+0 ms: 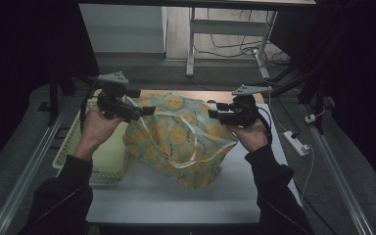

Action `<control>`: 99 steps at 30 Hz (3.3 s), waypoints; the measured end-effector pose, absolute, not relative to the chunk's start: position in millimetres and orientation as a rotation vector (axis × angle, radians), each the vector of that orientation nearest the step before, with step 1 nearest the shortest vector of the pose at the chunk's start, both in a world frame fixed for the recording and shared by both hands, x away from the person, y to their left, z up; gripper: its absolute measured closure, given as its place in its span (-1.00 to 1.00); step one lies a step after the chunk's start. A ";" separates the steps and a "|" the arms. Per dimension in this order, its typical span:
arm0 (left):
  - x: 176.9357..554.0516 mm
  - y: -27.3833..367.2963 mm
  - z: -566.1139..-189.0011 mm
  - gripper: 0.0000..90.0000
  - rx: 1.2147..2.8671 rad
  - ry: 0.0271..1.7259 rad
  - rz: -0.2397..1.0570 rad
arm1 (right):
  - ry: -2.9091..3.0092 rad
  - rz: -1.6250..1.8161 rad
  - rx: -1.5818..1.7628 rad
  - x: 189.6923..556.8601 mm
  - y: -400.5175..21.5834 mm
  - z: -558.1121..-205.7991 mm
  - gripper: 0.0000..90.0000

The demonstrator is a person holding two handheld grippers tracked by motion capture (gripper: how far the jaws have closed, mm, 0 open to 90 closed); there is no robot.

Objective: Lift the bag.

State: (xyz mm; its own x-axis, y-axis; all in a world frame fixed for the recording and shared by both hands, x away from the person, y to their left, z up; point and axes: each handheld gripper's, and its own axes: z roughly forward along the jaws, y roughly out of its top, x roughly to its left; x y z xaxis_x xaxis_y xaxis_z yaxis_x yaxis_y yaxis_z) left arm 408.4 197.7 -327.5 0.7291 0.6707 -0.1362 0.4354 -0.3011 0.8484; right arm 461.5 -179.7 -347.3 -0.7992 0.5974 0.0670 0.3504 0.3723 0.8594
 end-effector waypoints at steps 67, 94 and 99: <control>278.7 245.1 -447.4 -1.00 1.875 1.012 0.315 | 2.350 1.345 0.915 384.0 -230.1 -398.2 -0.83; 216.6 267.5 -491.2 -1.00 1.873 1.182 0.413 | 2.219 1.237 1.100 320.5 -291.9 -456.0 -1.00; 212.4 269.9 -501.4 -1.00 1.898 1.212 0.407 | 2.214 1.191 1.117 309.8 -300.0 -468.1 -1.00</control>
State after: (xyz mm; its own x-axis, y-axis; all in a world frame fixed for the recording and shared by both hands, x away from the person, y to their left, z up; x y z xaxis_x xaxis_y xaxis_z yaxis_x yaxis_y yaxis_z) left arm 212.4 269.9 -501.4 0.4827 0.8620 -0.1548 0.5940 -0.1924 0.7811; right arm 309.8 -300.0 -468.1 -0.6073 0.7938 0.0323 0.4643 0.3217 0.8252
